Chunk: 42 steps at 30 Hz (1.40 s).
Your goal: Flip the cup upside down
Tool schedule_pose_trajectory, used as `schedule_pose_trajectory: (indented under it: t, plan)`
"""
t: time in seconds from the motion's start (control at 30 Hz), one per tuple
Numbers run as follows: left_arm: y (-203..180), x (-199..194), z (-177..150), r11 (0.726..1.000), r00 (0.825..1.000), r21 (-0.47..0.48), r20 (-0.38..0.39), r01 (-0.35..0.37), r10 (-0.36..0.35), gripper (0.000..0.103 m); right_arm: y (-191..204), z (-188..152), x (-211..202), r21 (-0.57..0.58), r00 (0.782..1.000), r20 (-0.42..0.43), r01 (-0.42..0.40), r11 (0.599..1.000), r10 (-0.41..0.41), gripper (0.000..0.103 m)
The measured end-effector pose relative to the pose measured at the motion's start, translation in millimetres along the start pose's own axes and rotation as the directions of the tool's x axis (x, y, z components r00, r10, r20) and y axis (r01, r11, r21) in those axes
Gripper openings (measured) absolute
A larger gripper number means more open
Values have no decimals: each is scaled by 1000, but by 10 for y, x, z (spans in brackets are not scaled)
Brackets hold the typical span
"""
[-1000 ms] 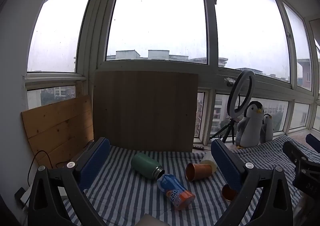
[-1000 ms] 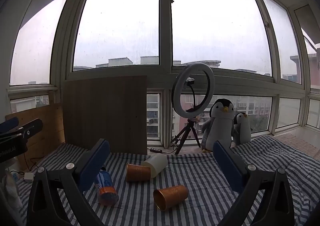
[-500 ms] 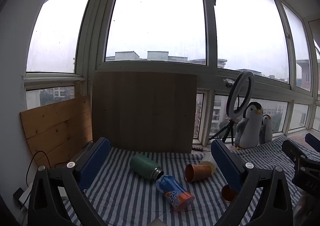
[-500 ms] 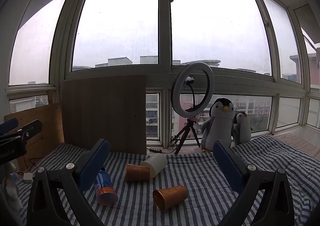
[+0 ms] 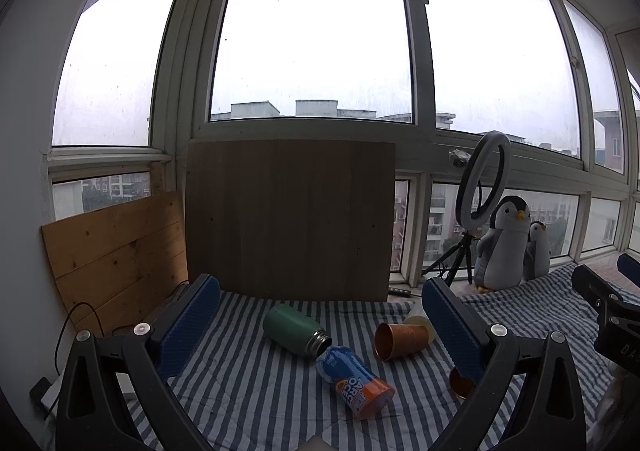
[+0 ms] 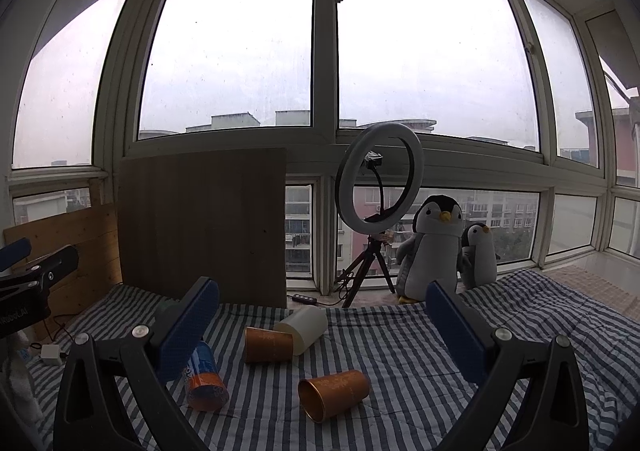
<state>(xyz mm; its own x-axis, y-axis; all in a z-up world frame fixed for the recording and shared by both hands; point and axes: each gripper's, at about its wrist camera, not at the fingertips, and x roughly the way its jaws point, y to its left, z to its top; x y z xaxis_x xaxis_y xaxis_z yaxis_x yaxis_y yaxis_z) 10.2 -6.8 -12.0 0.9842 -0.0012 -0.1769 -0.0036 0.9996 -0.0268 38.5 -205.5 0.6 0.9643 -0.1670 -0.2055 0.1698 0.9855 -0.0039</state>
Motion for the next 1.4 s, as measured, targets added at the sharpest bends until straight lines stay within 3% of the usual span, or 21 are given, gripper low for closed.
schedule_pose_trajectory:
  t: [1.4]
  plan:
    - [-75,67,-6,1000,1000,10,-18,10,-10,102,-82,29,83,8,1000,-24,5,1000,-5,102]
